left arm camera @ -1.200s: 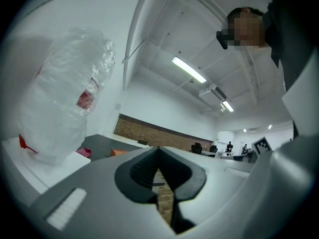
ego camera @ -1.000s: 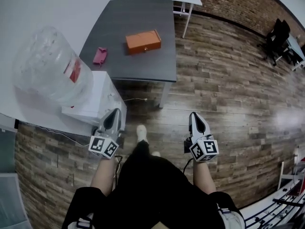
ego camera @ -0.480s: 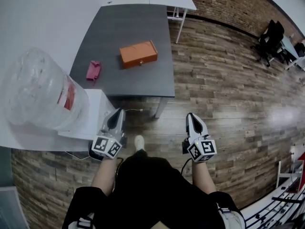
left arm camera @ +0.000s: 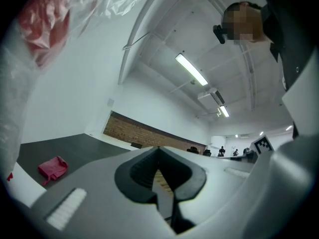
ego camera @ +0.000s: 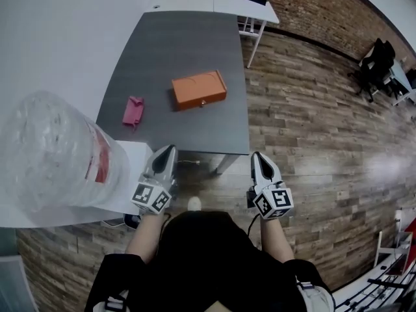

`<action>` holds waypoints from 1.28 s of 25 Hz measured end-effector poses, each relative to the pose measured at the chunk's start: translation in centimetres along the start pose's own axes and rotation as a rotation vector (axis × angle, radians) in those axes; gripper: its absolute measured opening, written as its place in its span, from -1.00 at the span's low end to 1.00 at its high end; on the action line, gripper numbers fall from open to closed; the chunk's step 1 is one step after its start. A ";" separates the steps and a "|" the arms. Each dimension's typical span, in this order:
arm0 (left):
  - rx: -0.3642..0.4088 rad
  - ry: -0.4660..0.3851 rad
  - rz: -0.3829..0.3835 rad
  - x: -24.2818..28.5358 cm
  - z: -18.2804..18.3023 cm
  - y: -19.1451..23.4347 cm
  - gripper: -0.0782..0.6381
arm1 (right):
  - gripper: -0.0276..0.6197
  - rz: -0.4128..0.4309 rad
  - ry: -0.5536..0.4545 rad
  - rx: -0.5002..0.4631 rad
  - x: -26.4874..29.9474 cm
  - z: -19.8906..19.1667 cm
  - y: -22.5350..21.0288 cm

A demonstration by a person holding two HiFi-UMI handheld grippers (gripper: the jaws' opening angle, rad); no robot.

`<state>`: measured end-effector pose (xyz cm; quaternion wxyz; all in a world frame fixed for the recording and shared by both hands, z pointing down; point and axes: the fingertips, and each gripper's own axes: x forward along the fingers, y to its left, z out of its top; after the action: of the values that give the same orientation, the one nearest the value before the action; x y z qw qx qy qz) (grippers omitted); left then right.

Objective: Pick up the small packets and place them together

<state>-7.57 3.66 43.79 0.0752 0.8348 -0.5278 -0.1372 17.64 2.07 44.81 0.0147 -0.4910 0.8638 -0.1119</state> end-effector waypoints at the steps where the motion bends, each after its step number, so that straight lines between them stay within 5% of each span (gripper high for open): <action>1: -0.002 0.008 -0.003 0.5 -0.1 0.4 -0.78 | -0.91 0.001 0.002 0.000 0.7 0.1 0.1; 12: -0.013 0.042 -0.015 4.5 -0.6 3.8 -0.78 | -0.91 0.013 0.026 -0.002 6.3 0.4 0.1; 32: 0.010 0.084 0.122 14.2 -0.9 11.0 -0.78 | -0.91 0.097 0.091 -0.004 19.6 1.8 -4.8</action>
<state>-11.04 -13.89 45.55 0.1015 0.8064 -0.5749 -0.0945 11.79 -17.26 45.71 -0.0201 -0.4430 0.8866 -0.1313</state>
